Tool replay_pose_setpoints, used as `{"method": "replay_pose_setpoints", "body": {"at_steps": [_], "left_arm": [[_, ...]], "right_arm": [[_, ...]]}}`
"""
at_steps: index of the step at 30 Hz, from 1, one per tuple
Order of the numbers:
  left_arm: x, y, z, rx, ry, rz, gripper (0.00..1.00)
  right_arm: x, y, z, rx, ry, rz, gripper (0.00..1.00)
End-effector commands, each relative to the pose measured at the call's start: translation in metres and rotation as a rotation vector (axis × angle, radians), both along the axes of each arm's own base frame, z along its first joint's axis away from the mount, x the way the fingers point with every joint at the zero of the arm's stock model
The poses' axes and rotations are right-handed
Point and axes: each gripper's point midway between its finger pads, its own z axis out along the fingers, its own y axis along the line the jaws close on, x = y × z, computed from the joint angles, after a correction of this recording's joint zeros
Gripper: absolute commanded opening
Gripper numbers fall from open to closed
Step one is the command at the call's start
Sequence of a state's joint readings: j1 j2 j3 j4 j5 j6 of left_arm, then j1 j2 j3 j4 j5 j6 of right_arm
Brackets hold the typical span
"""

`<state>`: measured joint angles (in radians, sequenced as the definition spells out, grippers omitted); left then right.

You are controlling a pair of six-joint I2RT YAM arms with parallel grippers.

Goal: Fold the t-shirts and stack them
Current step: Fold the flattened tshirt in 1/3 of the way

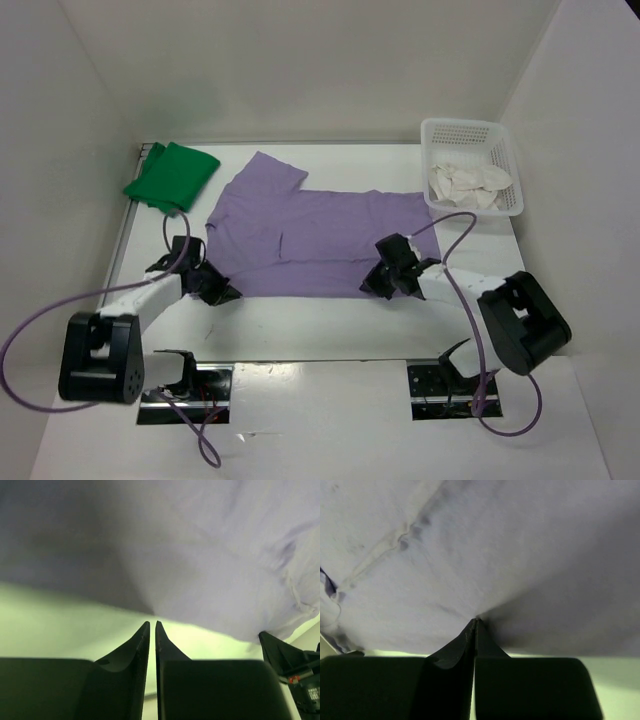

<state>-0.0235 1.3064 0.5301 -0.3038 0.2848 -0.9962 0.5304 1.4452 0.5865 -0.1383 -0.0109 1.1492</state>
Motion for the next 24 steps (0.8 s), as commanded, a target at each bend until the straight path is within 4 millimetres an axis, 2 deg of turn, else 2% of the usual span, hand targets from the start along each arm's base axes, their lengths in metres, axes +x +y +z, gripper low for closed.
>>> {"method": "replay_pose_setpoints", "body": {"at_steps": [1, 2, 4, 7, 8, 9, 11, 13, 14, 15, 16, 17, 18, 19, 22, 24], "left_arm": [[-0.038, 0.009, 0.010, 0.038, 0.093, 0.025, 0.15], [-0.038, 0.008, 0.020, 0.028, 0.063, 0.022, 0.15], [-0.043, 0.007, 0.027, 0.026, 0.081, 0.003, 0.15], [-0.007, 0.018, 0.057, 0.112, -0.055, -0.010, 0.11], [0.005, 0.016, 0.065, 0.132, -0.095, -0.027, 0.08], [0.027, 0.016, 0.085, 0.149, -0.172, -0.025, 0.07], [0.052, 0.014, 0.090, 0.235, -0.226, -0.038, 0.03], [0.070, 0.010, 0.091, 0.291, -0.252, -0.065, 0.00], [0.080, 0.008, 0.082, 0.331, -0.233, -0.080, 0.00], [0.080, -0.003, 0.075, 0.331, -0.215, -0.117, 0.00], [0.079, -0.008, 0.057, 0.337, -0.165, -0.142, 0.00], [0.076, -0.014, 0.047, 0.328, -0.146, -0.163, 0.00], [0.069, -0.021, 0.036, 0.282, -0.114, -0.174, 0.00], [0.068, -0.026, 0.022, 0.249, -0.086, -0.154, 0.00], [0.043, -0.028, -0.008, 0.211, 0.009, -0.141, 0.00], [0.039, -0.024, -0.011, 0.210, 0.032, -0.123, 0.01]], "right_arm": [[-0.038, -0.026, -0.016, -0.080, 0.090, -0.018, 0.00], [-0.046, -0.025, -0.013, -0.069, 0.090, -0.003, 0.00], [-0.051, -0.027, -0.009, -0.059, 0.092, 0.003, 0.00], [-0.042, -0.025, 0.009, -0.056, 0.044, 0.007, 0.00], [-0.030, -0.022, 0.024, -0.064, 0.012, 0.004, 0.00], [-0.024, -0.018, 0.033, -0.059, -0.006, 0.012, 0.00], [-0.005, -0.010, 0.053, -0.058, -0.058, 0.031, 0.00], [0.005, -0.006, 0.055, -0.072, -0.068, 0.034, 0.00], [0.015, 0.000, 0.063, -0.063, -0.097, 0.043, 0.00], [0.019, 0.002, 0.063, -0.060, -0.102, 0.042, 0.00], [0.018, 0.007, 0.053, -0.064, -0.077, 0.059, 0.00], [0.021, 0.013, 0.053, -0.060, -0.083, 0.069, 0.00], [0.022, 0.020, 0.054, -0.051, -0.084, 0.085, 0.00], [0.022, 0.025, 0.046, -0.057, -0.073, 0.096, 0.00], [0.020, 0.042, 0.050, -0.049, -0.089, 0.126, 0.00], [0.023, 0.047, 0.054, -0.041, -0.106, 0.125, 0.00]]}}
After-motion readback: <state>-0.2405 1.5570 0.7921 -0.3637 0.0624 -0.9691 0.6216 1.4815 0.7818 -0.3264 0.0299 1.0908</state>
